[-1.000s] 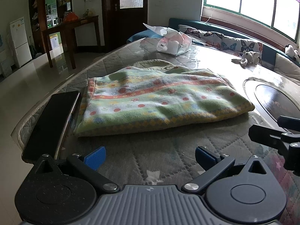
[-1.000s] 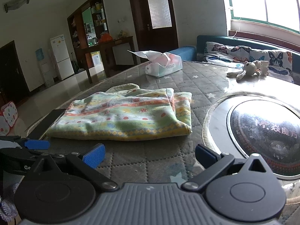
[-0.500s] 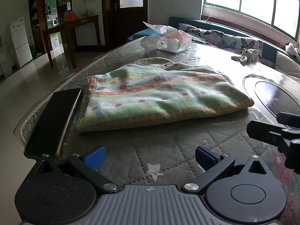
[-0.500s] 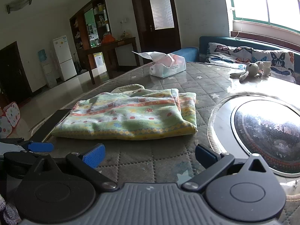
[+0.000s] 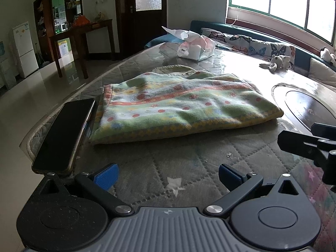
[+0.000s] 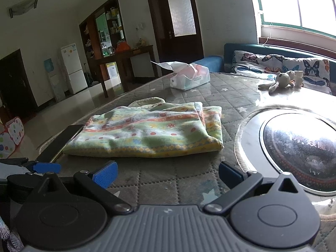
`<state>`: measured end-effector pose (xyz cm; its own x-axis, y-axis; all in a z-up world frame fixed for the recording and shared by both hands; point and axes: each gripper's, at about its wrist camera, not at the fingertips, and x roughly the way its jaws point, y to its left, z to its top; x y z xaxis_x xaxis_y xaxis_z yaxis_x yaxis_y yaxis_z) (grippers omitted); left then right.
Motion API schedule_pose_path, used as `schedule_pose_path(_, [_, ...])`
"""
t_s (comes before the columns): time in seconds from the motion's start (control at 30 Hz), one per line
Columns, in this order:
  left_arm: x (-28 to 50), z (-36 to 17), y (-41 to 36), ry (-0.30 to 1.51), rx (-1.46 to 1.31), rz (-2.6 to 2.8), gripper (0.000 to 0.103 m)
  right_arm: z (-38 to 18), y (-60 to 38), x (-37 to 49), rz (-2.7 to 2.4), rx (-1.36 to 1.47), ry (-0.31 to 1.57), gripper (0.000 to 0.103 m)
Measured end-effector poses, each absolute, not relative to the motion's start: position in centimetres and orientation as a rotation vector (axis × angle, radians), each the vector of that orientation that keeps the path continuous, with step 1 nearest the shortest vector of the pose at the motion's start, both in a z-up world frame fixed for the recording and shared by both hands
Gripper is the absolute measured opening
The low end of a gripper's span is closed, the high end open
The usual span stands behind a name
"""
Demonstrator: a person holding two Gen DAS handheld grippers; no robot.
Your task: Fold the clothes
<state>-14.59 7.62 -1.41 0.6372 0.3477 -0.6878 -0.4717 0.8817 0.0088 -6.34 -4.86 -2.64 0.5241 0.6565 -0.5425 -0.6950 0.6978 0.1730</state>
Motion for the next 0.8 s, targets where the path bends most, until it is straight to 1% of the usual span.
schedule_pose_path(0.8, [-14.9, -1.38, 7.5, 0.738, -0.176, 0.475, 0.103, -2.96, -4.64, -7.02, 0.814, -0.062, 0.632, 0.103])
